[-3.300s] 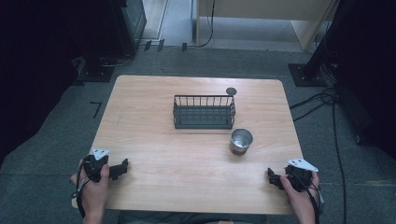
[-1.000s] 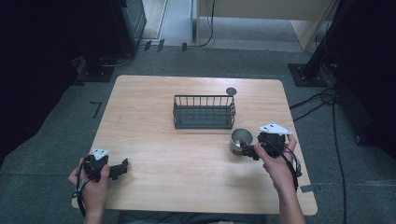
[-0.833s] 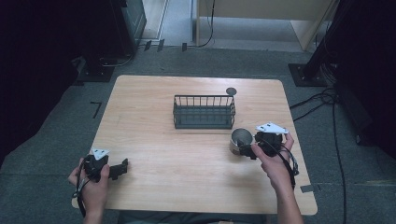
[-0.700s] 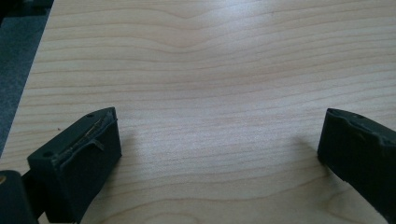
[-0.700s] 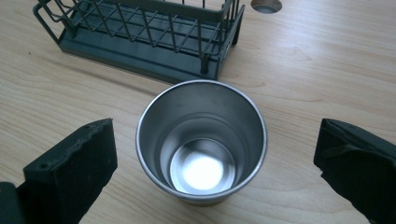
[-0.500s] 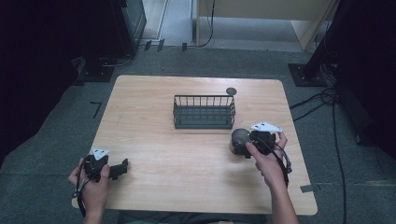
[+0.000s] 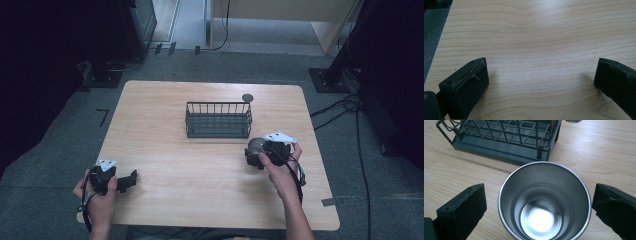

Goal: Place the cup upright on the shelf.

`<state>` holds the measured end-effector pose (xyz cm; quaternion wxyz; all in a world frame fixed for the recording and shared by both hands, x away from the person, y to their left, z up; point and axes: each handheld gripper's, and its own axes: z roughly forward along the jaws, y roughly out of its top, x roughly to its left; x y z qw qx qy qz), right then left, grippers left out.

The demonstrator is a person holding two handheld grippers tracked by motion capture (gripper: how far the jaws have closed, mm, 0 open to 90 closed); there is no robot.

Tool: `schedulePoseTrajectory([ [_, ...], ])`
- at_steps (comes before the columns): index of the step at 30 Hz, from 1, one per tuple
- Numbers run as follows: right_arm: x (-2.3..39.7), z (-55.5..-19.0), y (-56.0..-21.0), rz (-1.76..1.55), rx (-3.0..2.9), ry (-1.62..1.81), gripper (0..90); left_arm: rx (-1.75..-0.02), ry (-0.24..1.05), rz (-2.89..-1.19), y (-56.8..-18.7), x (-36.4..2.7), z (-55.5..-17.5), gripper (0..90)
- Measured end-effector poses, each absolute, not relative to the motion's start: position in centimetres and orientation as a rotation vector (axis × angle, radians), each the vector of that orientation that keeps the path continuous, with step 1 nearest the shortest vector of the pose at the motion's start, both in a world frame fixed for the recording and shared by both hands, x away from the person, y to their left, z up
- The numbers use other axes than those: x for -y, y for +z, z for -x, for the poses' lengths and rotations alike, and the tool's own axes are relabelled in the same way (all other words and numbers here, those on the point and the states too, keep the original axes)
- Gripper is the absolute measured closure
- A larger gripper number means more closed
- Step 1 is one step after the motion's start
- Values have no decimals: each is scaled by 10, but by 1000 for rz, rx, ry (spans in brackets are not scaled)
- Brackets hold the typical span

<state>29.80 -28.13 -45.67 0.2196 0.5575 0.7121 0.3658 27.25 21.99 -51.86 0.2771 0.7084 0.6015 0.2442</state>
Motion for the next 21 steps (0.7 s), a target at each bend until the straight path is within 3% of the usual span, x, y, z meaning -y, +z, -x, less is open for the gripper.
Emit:
schedulePoseTrajectory([
  [21, 279, -304, -485, -1573, -1929, 977, 0, -1615, 656, -1903, -519, -220, -273, 0],
])
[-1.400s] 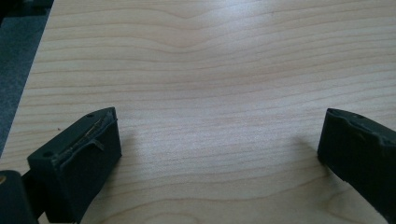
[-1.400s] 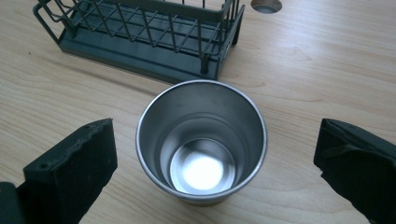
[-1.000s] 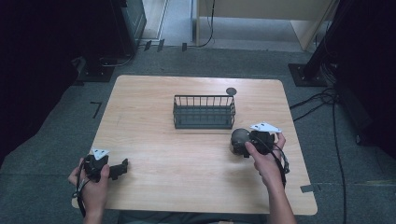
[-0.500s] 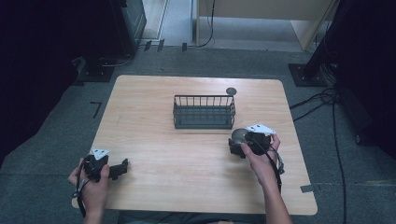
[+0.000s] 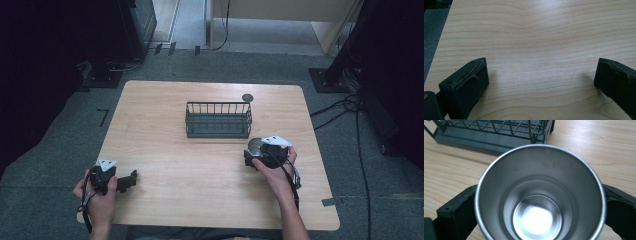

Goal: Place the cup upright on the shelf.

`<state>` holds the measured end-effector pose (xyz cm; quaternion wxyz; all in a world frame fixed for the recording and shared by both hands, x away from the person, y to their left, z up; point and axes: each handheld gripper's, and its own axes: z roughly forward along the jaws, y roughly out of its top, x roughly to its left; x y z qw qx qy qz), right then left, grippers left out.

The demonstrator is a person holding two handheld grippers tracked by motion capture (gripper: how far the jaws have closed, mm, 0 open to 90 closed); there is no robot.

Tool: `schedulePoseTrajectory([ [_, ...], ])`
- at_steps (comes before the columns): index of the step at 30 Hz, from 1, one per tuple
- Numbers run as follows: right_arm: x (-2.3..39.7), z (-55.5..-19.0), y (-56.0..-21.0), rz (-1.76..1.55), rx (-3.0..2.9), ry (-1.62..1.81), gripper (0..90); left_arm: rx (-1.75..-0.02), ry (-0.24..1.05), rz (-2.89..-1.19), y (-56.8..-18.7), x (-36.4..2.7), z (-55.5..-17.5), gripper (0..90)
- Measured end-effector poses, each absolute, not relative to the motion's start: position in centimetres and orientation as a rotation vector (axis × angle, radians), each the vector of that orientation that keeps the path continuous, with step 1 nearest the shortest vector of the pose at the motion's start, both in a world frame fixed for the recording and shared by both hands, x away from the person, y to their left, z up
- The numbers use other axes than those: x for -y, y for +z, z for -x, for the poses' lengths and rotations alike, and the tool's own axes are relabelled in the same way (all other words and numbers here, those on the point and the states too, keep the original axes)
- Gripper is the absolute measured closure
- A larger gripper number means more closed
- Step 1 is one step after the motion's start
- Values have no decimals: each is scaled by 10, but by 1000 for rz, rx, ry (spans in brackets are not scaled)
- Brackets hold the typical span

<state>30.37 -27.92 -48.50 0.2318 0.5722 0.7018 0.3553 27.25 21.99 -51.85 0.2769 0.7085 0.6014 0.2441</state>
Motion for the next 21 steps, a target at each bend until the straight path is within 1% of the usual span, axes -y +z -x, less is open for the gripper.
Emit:
schedulePoseTrajectory([
  [8, 275, -305, -494, -1568, -1927, 957, 4, -1615, 656, -1902, -519, -220, -273, 0],
  [10, 275, -305, -494, -1571, -1913, 953, 33, -1615, 656, -1903, -519, -220, -273, 0],
  [11, 275, -306, -494, -1572, -1895, 950, 79, -1615, 656, -1902, -519, -220, -273, 0],
  [12, 275, -306, -494, -1572, -1895, 950, 79, -1615, 656, -1902, -519, -220, -273, 0],
  [13, 275, -305, -493, -1567, -1889, 965, 139, -1615, 656, -1902, -519, -220, -273, 0],
  [14, 275, -305, -493, -1567, -1889, 965, 139, -1615, 656, -1902, -519, -220, -273, 0],
  [15, 274, -304, -493, -1566, -1885, 966, 168, -1615, 656, -1902, -519, -220, -273, 0],
  [21, 275, -302, -491, -1567, -1880, 948, 177, -1615, 656, -1902, -519, -220, -273, 0],
])
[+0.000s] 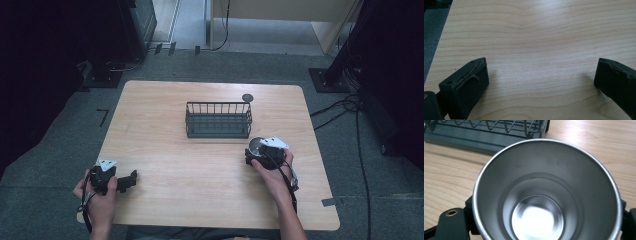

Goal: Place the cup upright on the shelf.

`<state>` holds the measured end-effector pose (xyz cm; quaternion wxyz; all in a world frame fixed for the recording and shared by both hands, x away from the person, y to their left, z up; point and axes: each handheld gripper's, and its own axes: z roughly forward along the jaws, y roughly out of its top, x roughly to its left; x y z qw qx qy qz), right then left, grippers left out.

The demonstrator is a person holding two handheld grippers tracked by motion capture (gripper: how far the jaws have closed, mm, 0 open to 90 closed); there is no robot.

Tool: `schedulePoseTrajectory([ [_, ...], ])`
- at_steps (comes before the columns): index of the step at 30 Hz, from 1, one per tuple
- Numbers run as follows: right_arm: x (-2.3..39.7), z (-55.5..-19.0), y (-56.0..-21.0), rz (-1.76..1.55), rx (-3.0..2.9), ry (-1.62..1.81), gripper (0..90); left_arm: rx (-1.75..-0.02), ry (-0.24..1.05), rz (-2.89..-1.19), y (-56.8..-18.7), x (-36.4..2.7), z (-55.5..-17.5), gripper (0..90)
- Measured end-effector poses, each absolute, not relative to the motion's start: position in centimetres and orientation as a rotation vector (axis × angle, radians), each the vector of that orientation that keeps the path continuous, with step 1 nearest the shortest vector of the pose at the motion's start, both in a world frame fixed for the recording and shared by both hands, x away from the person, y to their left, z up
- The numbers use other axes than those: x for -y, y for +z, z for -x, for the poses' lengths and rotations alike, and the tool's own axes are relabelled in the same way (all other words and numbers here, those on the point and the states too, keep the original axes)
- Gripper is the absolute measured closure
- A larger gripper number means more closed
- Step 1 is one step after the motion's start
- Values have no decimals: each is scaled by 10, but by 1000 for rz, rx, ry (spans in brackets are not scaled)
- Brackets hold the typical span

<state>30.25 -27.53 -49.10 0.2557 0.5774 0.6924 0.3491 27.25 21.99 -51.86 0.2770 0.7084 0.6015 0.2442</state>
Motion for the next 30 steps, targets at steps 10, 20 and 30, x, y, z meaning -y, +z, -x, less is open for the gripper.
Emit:
schedulePoseTrajectory([
  [10, 278, -299, -480, -1571, -1880, 964, 179, -1615, 656, -1902, -519, -220, -273, 0],
  [20, 273, -299, -467, -1543, -1879, 992, 179, -1615, 656, -1902, -519, -220, -273, 0],
  [30, 267, -299, -458, -1525, -1889, 1004, 179, -1615, 656, -1902, -519, -220, -273, 0],
])
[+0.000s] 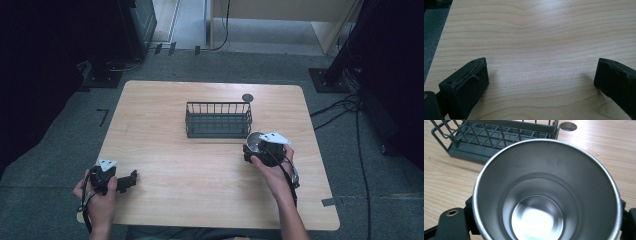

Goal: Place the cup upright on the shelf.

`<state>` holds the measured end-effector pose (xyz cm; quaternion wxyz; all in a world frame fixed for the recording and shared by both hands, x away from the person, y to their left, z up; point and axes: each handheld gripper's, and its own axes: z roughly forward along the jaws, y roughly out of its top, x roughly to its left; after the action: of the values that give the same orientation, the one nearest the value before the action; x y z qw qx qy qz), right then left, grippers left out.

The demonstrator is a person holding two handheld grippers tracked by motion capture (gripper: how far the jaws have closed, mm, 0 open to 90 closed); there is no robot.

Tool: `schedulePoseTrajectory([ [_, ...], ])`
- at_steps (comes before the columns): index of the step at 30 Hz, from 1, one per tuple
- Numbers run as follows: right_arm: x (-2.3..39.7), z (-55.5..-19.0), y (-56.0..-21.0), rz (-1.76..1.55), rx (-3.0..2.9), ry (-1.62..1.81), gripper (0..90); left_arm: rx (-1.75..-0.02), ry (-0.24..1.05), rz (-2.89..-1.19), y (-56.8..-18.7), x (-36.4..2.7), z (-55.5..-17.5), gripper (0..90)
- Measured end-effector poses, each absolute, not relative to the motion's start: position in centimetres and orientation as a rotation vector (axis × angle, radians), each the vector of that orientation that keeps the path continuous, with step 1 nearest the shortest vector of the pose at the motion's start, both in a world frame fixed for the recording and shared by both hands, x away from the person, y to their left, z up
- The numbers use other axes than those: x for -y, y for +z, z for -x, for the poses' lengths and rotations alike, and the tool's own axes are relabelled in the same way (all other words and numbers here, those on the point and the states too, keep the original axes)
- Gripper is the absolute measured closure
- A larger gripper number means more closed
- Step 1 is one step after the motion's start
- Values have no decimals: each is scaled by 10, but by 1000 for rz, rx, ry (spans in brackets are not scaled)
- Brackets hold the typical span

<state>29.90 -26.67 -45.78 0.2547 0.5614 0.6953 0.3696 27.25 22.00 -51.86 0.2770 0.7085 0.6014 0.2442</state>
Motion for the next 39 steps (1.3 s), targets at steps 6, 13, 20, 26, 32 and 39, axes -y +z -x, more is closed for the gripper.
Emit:
schedulePoseTrajectory([
  [6, 264, -300, -453, -1512, -1894, 1004, 180, -1615, 656, -1902, -519, -220, -273, 0],
  [13, 259, -302, -445, -1487, -1902, 1004, 180, -1615, 656, -1903, -519, -220, -273, 0],
  [20, 255, -306, -434, -1466, -1905, 1008, 180, -1615, 656, -1903, -519, -220, -273, 0],
  [26, 251, -309, -428, -1447, -1906, 1011, 180, -1615, 656, -1902, -519, -220, -273, 0],
  [32, 248, -314, -417, -1425, -1904, 1020, 180, -1616, 656, -1899, -519, -220, -273, 0],
  [39, 244, -320, -404, -1400, -1900, 1030, 180, -1615, 656, -1901, -519, -220, -273, 0],
])
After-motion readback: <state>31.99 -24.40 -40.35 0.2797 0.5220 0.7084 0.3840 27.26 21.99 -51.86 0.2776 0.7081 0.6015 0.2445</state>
